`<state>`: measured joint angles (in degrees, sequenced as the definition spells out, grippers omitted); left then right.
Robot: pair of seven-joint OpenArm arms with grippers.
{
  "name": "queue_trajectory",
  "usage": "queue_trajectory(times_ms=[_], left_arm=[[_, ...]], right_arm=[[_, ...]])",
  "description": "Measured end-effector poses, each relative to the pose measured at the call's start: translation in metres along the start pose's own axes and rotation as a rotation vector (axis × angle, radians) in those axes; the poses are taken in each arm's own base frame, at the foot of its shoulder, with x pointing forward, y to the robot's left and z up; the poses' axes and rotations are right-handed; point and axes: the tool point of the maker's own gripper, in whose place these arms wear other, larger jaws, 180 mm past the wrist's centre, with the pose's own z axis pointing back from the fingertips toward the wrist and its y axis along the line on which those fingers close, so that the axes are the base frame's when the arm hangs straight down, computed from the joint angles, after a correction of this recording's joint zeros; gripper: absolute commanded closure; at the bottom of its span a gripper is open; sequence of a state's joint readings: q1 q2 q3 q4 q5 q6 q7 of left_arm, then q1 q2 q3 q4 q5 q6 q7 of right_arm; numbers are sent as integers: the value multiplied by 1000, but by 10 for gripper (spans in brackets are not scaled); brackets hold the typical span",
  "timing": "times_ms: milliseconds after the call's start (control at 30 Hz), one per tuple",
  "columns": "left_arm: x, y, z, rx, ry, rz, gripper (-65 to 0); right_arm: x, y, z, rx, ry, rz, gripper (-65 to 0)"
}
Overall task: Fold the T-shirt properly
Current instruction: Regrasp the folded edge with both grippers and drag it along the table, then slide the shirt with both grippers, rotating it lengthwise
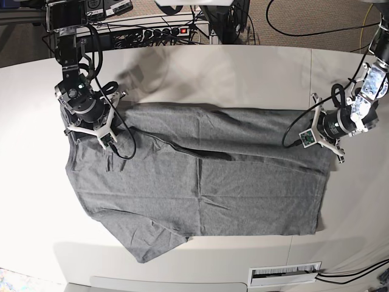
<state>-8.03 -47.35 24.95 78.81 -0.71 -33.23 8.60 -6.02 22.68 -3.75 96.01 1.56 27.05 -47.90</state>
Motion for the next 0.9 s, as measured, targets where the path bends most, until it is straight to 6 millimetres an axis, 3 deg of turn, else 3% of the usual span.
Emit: queue_trajectory(times_ms=[467, 900], left_arm=[[-8, -39, 15, -131, -49, 221, 0], [-26, -105, 55, -286, -13, 170, 0]], right_arm=[[-14, 15, 8, 87, 92, -55, 0], [-49, 50, 54, 131, 152, 79, 0]])
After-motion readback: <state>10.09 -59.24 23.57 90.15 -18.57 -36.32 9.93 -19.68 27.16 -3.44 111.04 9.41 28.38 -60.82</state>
